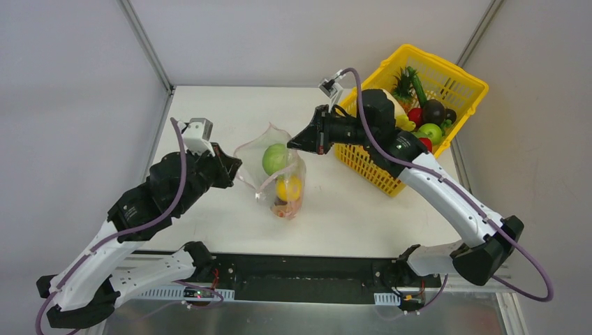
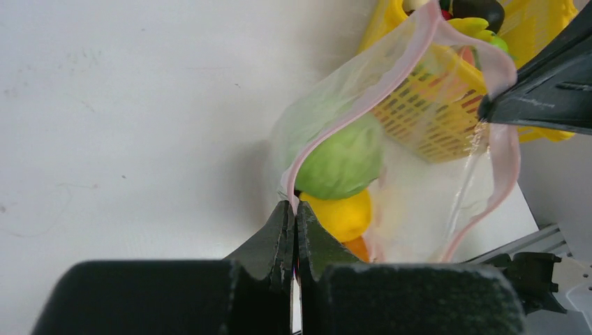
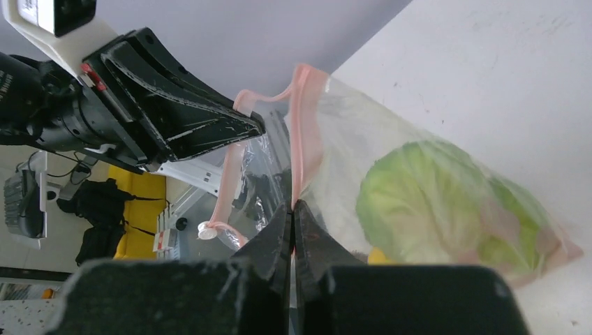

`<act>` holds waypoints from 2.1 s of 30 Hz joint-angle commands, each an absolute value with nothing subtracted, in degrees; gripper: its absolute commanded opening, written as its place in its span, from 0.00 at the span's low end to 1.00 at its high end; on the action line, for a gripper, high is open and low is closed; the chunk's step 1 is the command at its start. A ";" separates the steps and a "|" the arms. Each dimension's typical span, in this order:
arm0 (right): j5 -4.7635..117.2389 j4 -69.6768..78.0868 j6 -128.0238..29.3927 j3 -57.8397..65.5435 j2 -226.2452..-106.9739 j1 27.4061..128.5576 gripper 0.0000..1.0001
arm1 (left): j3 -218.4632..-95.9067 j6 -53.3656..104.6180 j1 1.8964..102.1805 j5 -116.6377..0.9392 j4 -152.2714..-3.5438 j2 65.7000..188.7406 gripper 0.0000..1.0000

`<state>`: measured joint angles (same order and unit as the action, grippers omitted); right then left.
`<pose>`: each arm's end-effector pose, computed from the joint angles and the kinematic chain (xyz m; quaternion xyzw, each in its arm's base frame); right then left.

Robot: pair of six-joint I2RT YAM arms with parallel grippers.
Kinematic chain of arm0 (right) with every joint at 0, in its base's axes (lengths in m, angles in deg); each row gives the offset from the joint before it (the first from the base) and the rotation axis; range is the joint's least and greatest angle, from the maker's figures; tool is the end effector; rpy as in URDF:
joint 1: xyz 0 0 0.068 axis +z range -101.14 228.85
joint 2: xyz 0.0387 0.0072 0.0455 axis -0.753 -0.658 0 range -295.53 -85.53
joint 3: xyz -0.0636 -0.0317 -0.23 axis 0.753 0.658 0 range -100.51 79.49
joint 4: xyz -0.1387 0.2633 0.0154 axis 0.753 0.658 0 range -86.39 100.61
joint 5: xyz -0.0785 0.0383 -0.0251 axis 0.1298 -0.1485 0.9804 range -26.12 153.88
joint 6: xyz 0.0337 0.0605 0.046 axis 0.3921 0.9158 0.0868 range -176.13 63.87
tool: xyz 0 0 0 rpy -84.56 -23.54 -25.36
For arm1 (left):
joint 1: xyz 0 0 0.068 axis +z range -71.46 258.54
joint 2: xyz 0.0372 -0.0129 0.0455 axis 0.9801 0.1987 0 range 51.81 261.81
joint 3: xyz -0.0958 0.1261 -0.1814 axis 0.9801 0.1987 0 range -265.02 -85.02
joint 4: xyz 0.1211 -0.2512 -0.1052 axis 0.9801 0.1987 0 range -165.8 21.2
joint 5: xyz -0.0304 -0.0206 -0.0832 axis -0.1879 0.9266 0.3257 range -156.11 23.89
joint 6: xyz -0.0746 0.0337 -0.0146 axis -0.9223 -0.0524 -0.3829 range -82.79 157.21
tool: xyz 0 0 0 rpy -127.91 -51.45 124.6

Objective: Place the food in the zip-top bag and seal the zipper

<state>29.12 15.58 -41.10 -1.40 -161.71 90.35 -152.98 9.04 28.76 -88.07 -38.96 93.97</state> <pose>0.2536 0.2797 0.4037 -0.3562 0.6520 0.4961 0.4494 0.1609 -0.1483 0.4188 0.0232 0.7670 -0.2783 0.5777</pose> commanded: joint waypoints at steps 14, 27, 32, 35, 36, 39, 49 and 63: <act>35.02 16.71 -41.19 -3.05 -169.14 90.20 0.04 | -156.12 12.15 29.25 -94.39 -36.56 92.32 0.00; 40.83 24.92 -47.32 -7.43 -166.18 83.66 0.57 | -152.22 10.36 29.30 -90.59 -41.07 96.42 0.00; 51.54 25.14 -50.60 -8.05 -162.17 79.38 0.73 | -152.44 9.89 29.28 -89.61 -41.26 96.80 0.00; 60.06 27.10 -51.78 -8.15 -161.50 74.25 0.75 | -151.21 9.23 29.24 -89.30 -42.47 96.33 0.00; 61.80 27.73 -51.96 -7.92 -161.40 71.85 0.77 | -150.98 9.10 29.25 -89.24 -42.75 96.28 0.00; 64.94 30.51 -52.06 -7.80 -162.32 64.42 0.77 | -150.97 9.15 29.28 -89.17 -43.01 96.65 0.00; 60.08 42.10 -49.18 -10.21 -169.82 53.22 0.80 | -151.20 9.78 29.24 -88.17 -43.38 97.57 0.00; 67.87 49.19 -50.37 -12.93 -180.54 51.68 0.81 | -150.51 9.72 29.23 -88.32 -43.98 97.41 0.00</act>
